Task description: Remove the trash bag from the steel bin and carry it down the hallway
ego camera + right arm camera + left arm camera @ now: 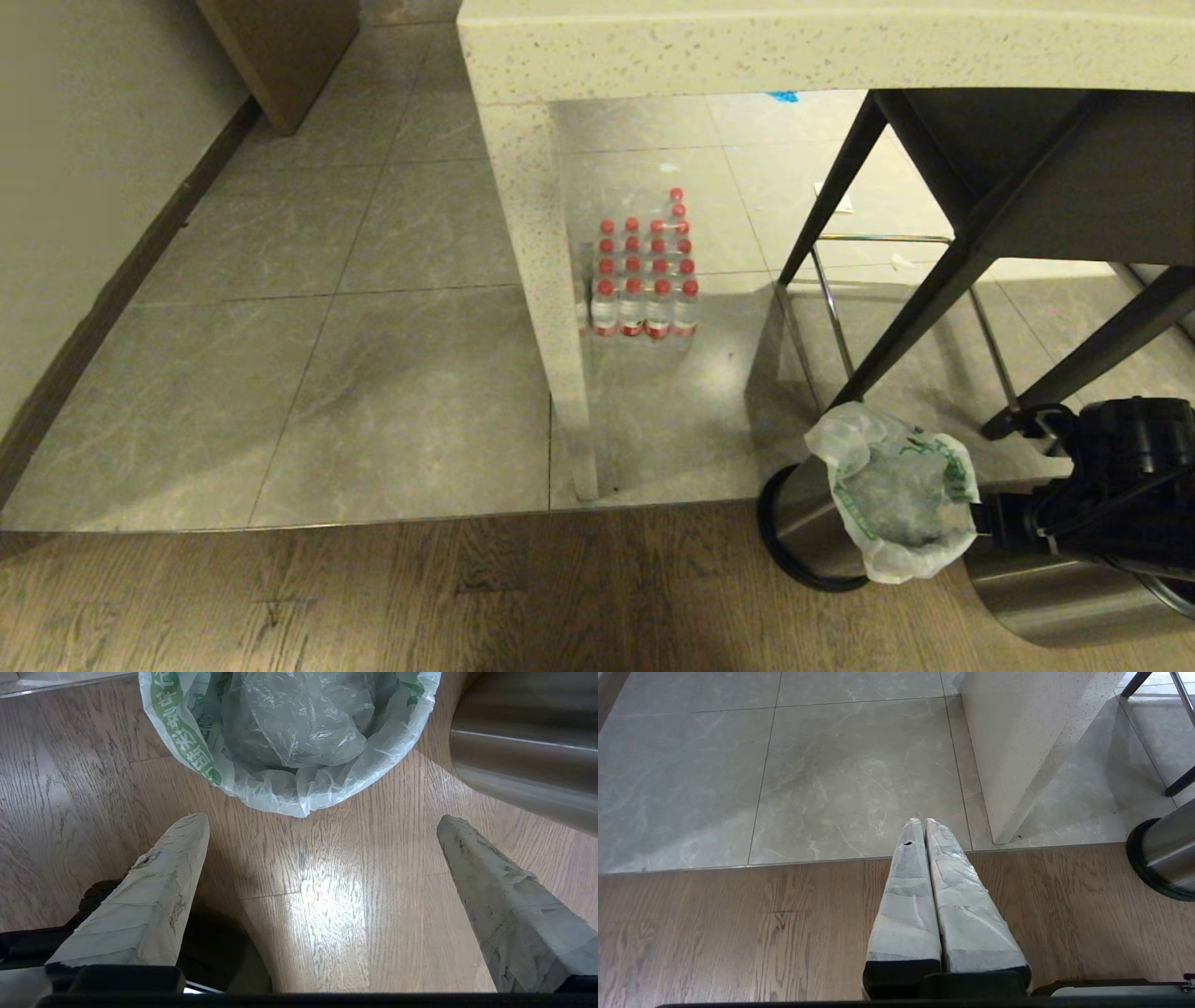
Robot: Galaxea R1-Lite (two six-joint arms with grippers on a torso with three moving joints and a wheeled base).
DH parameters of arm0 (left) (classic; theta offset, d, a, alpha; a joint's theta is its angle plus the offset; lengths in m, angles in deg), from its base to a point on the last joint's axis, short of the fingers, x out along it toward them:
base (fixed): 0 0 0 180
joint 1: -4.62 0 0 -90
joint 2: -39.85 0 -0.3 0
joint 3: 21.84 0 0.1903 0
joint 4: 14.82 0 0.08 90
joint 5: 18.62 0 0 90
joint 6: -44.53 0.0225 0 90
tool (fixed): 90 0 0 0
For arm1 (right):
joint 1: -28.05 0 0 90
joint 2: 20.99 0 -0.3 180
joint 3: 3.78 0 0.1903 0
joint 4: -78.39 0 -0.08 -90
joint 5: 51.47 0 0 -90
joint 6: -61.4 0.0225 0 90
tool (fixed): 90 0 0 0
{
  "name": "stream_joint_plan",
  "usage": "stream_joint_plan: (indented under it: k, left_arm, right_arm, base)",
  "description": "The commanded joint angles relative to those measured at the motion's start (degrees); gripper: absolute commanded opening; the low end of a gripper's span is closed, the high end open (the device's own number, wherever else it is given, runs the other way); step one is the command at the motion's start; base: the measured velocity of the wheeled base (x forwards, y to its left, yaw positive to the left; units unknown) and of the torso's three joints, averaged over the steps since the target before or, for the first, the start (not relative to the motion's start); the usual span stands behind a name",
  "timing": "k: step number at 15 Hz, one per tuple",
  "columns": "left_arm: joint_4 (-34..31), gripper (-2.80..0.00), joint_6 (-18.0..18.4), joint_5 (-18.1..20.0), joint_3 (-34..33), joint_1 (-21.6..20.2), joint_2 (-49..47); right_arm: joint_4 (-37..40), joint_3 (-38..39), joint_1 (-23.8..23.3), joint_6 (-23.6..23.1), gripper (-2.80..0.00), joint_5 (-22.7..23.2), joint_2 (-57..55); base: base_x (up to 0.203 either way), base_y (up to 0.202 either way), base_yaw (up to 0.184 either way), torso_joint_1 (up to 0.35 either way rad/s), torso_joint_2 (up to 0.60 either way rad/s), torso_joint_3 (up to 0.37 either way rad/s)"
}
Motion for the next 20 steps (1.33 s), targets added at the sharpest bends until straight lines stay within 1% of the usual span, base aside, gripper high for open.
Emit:
stream_joint_plan:
  k: [1, 2, 3, 4, 6, 8, 10, 11, 12, 15, 17, 20]
  left_arm:
    - [0.0, -2.8, 0.0, 0.0, 0.0, 0.0, 0.0]
    - [0.0, -2.8, 0.0, -0.1, 0.0, 0.0, 0.0]
    - [0.0, -2.8, 0.0, -0.1, 0.0, 0.0, 0.1]
    - [0.0, -2.8, 0.0, -0.1, -0.1, 0.0, 0.1]
    - [0.0, -2.8, 0.0, 0.0, 0.0, 0.0, 0.1]
    - [0.0, -2.8, 0.0, 0.0, -0.1, 0.0, 0.0]
    - [0.0, -2.8, 0.0, -0.1, 0.0, 0.0, 0.1]
    - [0.0, -2.8, 0.0, 0.0, -0.1, 0.0, 0.1]
    - [0.0, -2.8, 0.0, 0.0, -0.1, 0.0, 0.0]
    - [0.0, -2.8, 0.0, -0.1, -0.1, 0.0, 0.1]
    - [0.0, -2.8, 0.0, 0.0, -0.1, 0.0, 0.1]
    - [0.0, -2.8, 0.0, 0.0, 0.0, 0.0, 0.0]
  right_arm:
    - [55.8, 10.2, 9.5, 6.1, 0.0, 1.6, 100.1]
    - [52.7, 15.3, 9.5, 6.1, 0.0, -0.5, 101.5]
    - [46.8, 18.7, 9.5, 6.2, 0.0, -2.8, 102.2]
    - [43.8, 19.8, 9.5, 6.2, 0.0, -3.8, 102.5]
    - [45.5, 19.8, 9.5, 6.2, 0.0, -4.9, 102.9]
    - [44.8, 19.1, 9.5, 5.9, 0.0, -4.8, 102.9]
    - [44.4, 13.5, 9.5, 6.2, 0.0, -1.5, 102.7]
    - [45.0, 12.9, 9.5, 6.2, 0.0, -0.6, 102.8]
    - [45.0, 14.2, 9.5, 6.2, 0.0, -0.5, 102.9]
    - [44.8, 16.0, 9.5, 6.2, 0.0, -2.6, 102.9]
    - [44.6, 16.9, 9.5, 6.2, 0.0, -2.8, 102.9]
    - [41.2, 21.1, 9.5, 6.0, 0.0, -3.9, 102.9]
  base:
    - [0.0, 0.0, 0.0, 0.0, 0.0, 0.0]
    - [0.0, 0.0, 0.0, 0.0, 0.0, 0.0]
    - [0.0, 0.0, 0.0, 0.0, 0.0, 0.0]
    - [0.0, 0.0, 0.0, 0.0, 0.0, 0.0]
    - [0.0, 0.0, 0.0, 0.0, 0.0, 0.0]
    - [0.0, 0.0, 0.0, 0.0, 0.0, 0.0]
    - [0.0, 0.0, 0.0, 0.0, 0.0, 0.0]
    - [0.0, 0.0, 0.0, 0.0, 0.0, 0.0]
    - [0.0, 0.0, 0.0, 0.0, 0.0, 0.0]
    - [0.0, 0.0, 0.0, 0.0, 0.0, 0.0]
    - [0.0, 0.0, 0.0, 0.0, 0.0, 0.0]
    - [0.0, 0.0, 0.0, 0.0, 0.0, 0.0]
